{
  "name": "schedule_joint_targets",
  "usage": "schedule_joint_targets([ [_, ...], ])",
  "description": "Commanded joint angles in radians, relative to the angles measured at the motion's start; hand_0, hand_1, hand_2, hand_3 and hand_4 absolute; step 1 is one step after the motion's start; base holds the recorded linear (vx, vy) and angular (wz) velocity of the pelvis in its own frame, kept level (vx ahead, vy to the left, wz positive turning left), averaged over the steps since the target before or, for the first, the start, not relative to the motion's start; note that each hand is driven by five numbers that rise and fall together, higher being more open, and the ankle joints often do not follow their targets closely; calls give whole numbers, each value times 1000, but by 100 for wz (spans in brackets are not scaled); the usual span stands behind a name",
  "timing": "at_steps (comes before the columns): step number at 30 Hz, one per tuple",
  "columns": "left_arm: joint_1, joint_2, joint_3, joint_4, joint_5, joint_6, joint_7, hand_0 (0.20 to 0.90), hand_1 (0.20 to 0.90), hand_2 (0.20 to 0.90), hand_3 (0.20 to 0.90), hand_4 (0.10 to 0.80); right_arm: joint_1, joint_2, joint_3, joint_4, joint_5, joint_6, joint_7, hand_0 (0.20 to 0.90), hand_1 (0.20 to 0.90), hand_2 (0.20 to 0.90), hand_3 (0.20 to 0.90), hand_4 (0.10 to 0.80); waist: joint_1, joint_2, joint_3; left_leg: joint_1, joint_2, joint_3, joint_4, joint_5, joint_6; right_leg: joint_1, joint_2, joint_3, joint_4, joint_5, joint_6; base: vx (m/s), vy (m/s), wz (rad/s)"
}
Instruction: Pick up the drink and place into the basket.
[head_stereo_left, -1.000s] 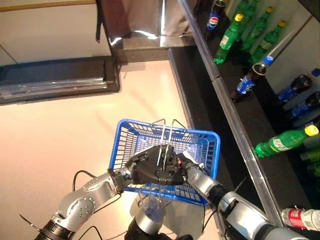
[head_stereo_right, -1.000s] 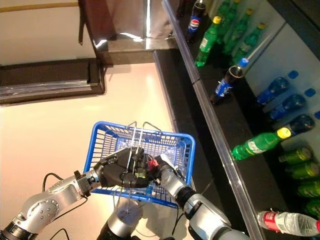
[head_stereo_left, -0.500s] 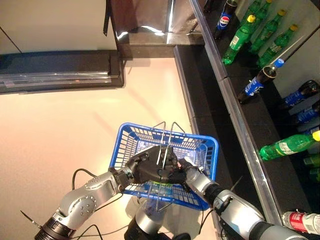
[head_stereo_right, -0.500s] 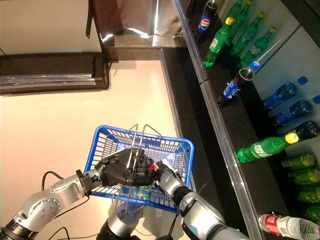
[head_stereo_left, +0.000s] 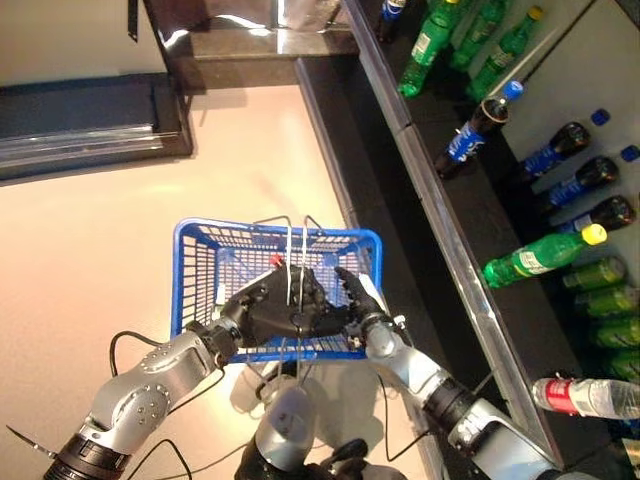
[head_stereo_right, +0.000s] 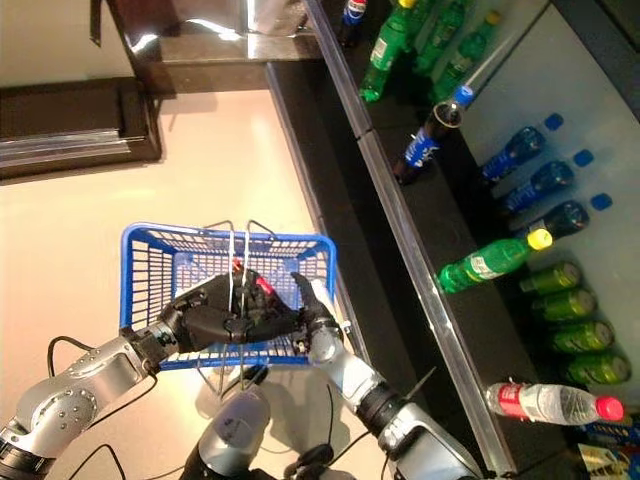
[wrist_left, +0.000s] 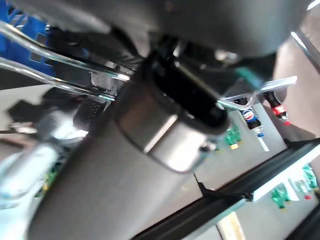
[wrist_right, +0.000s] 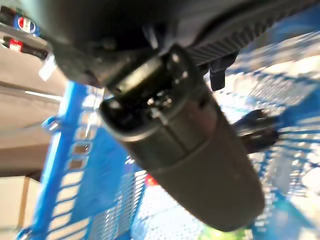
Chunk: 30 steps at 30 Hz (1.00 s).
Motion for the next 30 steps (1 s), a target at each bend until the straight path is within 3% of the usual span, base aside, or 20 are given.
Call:
schedule_joint_targets([
  [1, -118, -160, 158, -348, -214, -298, -102, 300, 300, 300, 200, 100, -21, -76, -13, -132, -80, -14, -48, 900, 900, 900, 900, 800, -54, 22, -69, -16, -16, 47, -15, 44, 45, 37, 25, 49, 32, 25, 7, -10, -54, -12],
  [10, 7, -182, 255, -343, -235, -296, -130, 300, 300, 300, 200, 100, 84, -195, -121, -406, -98, -2, -18, 900, 900, 900, 900, 800, -80, 2, -68, -4, -1, 72, -21, 39, 43, 39, 41, 73, 16, 28, 11, -15, -28, -10],
  [14, 61, -199, 290, -333, -222, -311, -143, 300, 300, 300, 200, 100, 146, -220, -178, -504, -60, -42, -9, 900, 900, 900, 900, 800, -86, -4, -69, 5, 5, 81, -31, 41, 41, 44, 50, 82, 3, 34, 12, -20, -24, -10],
  [15, 105, -207, 325, -307, -195, -323, -117, 300, 300, 300, 200, 100, 204, -236, -224, -572, 17, -99, 18, 900, 900, 900, 900, 800, -95, -6, -77, 14, 9, 90, -46, 45, 39, 45, 56, 90, -7, 36, 14, -25, -12, -7],
  [19, 188, -234, 407, -246, -187, -307, -103, 300, 300, 300, 200, 100, 323, -220, -296, -665, 127, -164, 101, 900, 900, 900, 900, 800, -109, -9, -99, 33, 20, 108, -73, 50, 35, 49, 63, 107, -22, 36, 15, -24, -5, -5],
  [22, 196, -259, 409, -142, -152, -342, -109, 300, 300, 300, 200, 100, 361, -204, -307, -663, 186, -200, 160, 900, 900, 900, 900, 800, -136, -12, -122, 49, 29, 124, -104, 62, 34, 47, 68, 123, -36, 42, 13, -15, 21, -13],
  [25, 116, -258, 412, 139, -166, -415, -105, 300, 300, 300, 200, 100, 396, -200, -267, -626, 259, -224, 285, 900, 900, 900, 900, 800, -208, 2, -186, 96, 55, 189, -159, 69, 24, 46, 72, 175, -61, 38, 9, -2, 130, -43],
  [30, 145, -319, 424, 296, -138, -471, -124, 300, 300, 300, 200, 100, 454, -162, -250, -570, 347, -242, 399, 900, 900, 900, 900, 800, -247, 23, -233, 134, 75, 233, -218, 84, 12, 54, 75, 205, -101, 43, 8, -14, 69, -45],
])
